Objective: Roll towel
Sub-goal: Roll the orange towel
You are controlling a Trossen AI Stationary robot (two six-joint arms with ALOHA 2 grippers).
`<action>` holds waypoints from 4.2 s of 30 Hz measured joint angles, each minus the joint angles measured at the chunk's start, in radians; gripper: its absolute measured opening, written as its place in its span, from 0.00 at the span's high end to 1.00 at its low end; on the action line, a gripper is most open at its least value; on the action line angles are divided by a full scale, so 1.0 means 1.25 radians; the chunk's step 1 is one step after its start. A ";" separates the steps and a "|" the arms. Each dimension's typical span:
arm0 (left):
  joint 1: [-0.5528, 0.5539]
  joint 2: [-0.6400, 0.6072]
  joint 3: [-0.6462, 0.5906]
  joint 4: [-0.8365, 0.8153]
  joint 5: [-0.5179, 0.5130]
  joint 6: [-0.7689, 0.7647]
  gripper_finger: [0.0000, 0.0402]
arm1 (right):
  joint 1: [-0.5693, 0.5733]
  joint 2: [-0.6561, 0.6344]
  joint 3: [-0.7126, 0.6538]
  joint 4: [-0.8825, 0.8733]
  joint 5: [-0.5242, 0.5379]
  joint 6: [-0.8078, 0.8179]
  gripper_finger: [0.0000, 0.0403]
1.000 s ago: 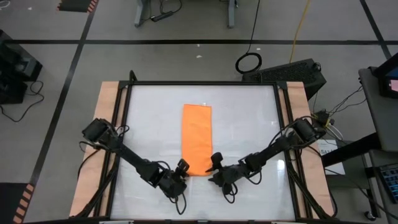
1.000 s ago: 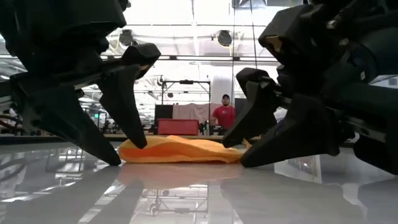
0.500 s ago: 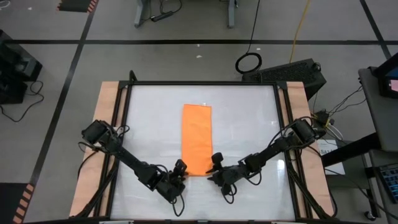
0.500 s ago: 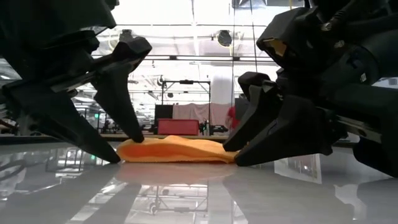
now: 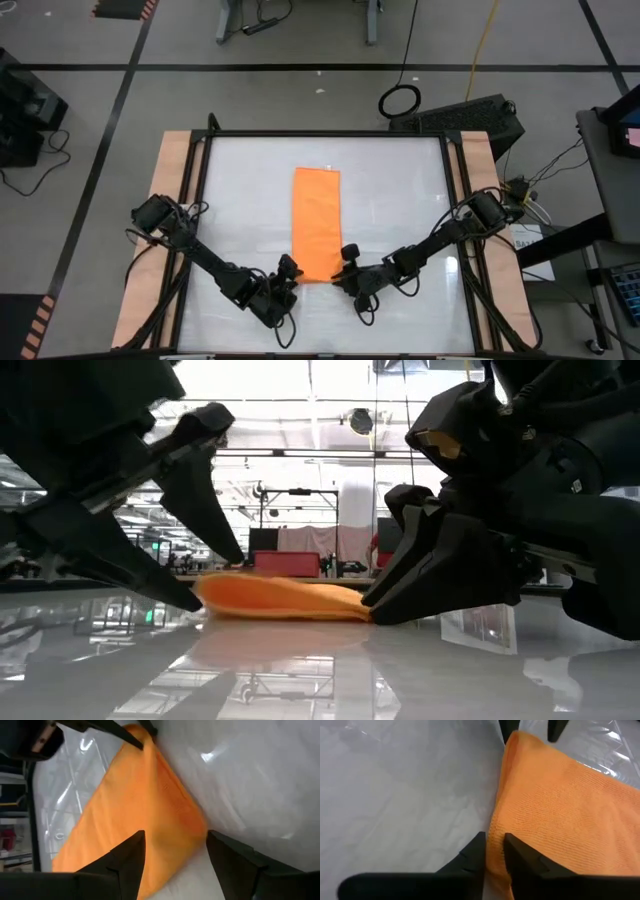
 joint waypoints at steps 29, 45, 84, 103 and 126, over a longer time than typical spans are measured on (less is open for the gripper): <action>0.022 0.024 0.002 0.006 0.109 -0.007 0.87 | -0.010 0.000 0.000 -0.008 -0.016 0.082 1.00; 0.034 0.014 -0.001 0.052 0.131 -0.327 0.99 | -0.023 -0.047 -0.002 -0.056 -0.188 0.273 1.00; 0.076 -0.041 -0.118 0.297 0.276 -0.735 1.00 | 0.118 -0.128 -0.001 -0.121 -0.021 0.164 0.55; 0.094 -0.041 -0.117 0.355 0.282 -0.739 0.99 | 0.162 0.053 0.121 -0.159 0.226 0.104 0.59; 0.093 -0.041 -0.117 0.344 0.368 -0.733 0.98 | 0.048 -0.034 0.155 -0.384 -0.092 0.446 1.00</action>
